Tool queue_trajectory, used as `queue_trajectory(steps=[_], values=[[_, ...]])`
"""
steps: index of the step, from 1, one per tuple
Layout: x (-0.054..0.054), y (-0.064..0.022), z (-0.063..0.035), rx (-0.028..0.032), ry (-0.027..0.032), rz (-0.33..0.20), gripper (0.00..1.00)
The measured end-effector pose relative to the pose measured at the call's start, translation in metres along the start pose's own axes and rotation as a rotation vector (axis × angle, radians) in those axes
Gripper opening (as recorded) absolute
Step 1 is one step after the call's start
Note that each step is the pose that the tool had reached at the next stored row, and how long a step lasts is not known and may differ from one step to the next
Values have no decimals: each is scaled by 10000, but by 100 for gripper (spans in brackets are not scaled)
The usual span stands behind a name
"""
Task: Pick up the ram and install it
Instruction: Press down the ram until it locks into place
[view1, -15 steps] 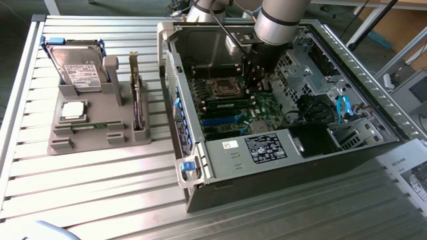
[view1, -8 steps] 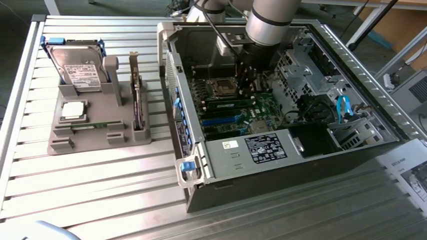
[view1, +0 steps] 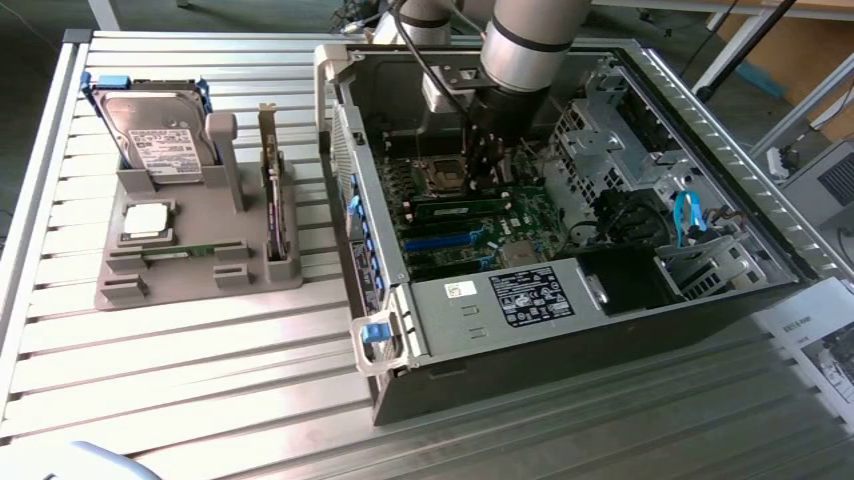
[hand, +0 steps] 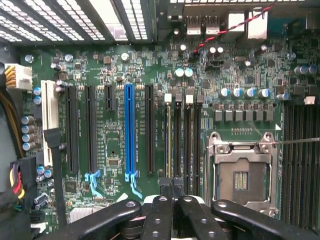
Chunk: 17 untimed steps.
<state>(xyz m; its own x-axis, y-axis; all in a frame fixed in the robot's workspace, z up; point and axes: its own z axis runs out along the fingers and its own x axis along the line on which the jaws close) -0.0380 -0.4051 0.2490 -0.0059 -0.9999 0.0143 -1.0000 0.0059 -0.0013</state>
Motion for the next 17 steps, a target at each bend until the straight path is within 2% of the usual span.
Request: queue_trajectory(steps=[8,17], values=[[0,66,0,0,0,0,10],[0,68,18,0,0,-1,10]])
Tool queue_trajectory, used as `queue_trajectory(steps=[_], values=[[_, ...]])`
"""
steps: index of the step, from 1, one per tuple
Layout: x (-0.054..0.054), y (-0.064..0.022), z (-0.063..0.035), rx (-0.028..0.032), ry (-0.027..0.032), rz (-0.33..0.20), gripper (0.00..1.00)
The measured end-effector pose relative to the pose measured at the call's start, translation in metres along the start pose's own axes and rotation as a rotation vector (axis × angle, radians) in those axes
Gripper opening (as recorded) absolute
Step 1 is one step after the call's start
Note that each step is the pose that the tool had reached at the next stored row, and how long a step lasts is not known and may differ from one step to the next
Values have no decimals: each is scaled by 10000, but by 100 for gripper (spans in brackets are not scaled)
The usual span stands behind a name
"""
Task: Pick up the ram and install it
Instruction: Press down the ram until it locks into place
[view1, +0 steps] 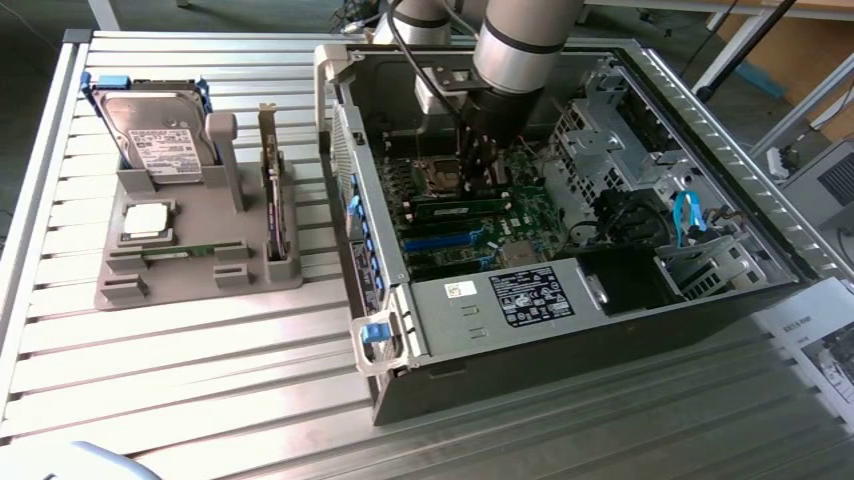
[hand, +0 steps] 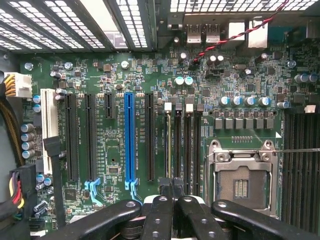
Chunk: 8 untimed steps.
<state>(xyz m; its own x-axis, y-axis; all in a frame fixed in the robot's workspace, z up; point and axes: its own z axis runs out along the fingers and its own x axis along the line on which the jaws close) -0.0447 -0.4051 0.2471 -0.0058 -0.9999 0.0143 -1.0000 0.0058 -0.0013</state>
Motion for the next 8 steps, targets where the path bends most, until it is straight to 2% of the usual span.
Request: queue_trajectory(steps=[8], values=[[0,0,40,-1,2,1,10]])
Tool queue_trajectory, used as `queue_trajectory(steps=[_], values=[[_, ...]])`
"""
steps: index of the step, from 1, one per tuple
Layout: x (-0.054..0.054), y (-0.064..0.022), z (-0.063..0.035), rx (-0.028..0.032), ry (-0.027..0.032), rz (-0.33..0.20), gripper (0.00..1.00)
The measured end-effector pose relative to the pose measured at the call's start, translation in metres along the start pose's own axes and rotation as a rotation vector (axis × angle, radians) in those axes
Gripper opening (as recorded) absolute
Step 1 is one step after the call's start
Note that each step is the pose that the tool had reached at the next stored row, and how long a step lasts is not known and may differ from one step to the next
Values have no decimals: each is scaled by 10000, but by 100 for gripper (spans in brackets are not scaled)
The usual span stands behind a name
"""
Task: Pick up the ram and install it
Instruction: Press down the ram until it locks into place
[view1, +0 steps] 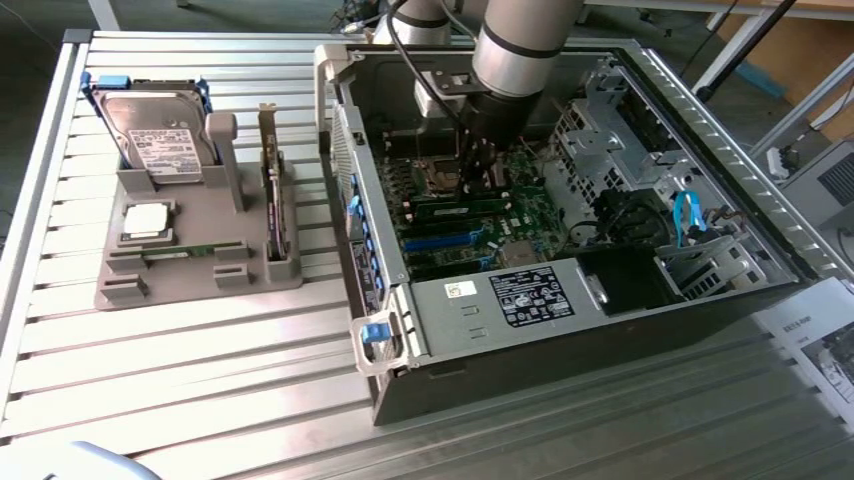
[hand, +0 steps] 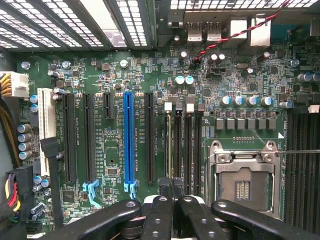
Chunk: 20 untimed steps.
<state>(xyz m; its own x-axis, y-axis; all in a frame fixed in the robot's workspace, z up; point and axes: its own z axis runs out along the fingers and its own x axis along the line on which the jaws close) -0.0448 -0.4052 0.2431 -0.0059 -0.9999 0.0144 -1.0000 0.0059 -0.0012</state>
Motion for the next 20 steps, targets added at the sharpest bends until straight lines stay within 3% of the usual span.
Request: queue_trajectory(steps=[20], values=[[-1,0,44,0,0,0,10]])
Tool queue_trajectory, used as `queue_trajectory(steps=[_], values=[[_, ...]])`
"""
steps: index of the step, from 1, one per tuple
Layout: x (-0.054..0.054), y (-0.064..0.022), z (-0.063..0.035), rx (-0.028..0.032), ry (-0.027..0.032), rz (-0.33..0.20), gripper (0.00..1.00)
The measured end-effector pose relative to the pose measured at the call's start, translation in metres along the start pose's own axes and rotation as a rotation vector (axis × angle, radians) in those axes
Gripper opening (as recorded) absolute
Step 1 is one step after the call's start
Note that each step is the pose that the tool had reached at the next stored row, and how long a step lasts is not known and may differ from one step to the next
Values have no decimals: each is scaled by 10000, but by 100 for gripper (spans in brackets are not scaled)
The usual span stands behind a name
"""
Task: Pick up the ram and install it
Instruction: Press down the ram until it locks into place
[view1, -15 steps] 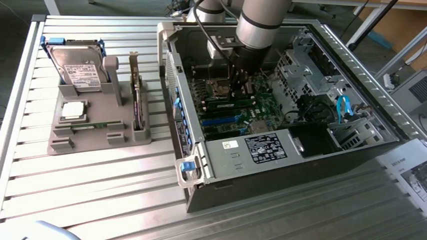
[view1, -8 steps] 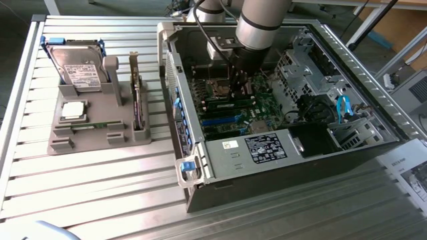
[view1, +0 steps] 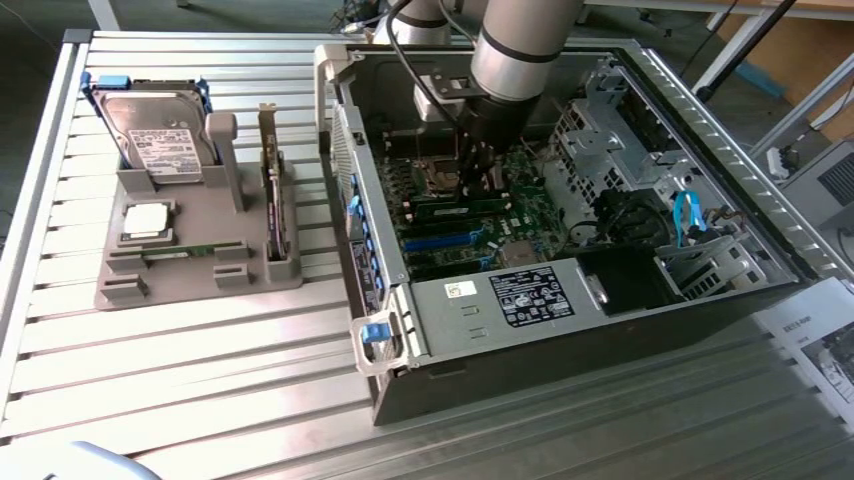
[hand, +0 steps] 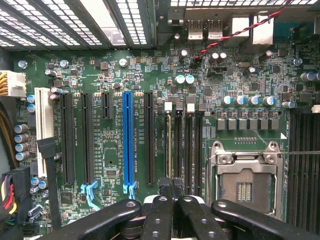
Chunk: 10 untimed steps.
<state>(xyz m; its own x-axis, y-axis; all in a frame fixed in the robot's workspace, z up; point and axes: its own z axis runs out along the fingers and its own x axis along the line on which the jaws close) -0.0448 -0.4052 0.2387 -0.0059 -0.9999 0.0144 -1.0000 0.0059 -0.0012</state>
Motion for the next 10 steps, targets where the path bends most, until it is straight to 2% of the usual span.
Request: queue_trajectory(steps=[10], values=[[0,0,23,1,-2,0,10]])
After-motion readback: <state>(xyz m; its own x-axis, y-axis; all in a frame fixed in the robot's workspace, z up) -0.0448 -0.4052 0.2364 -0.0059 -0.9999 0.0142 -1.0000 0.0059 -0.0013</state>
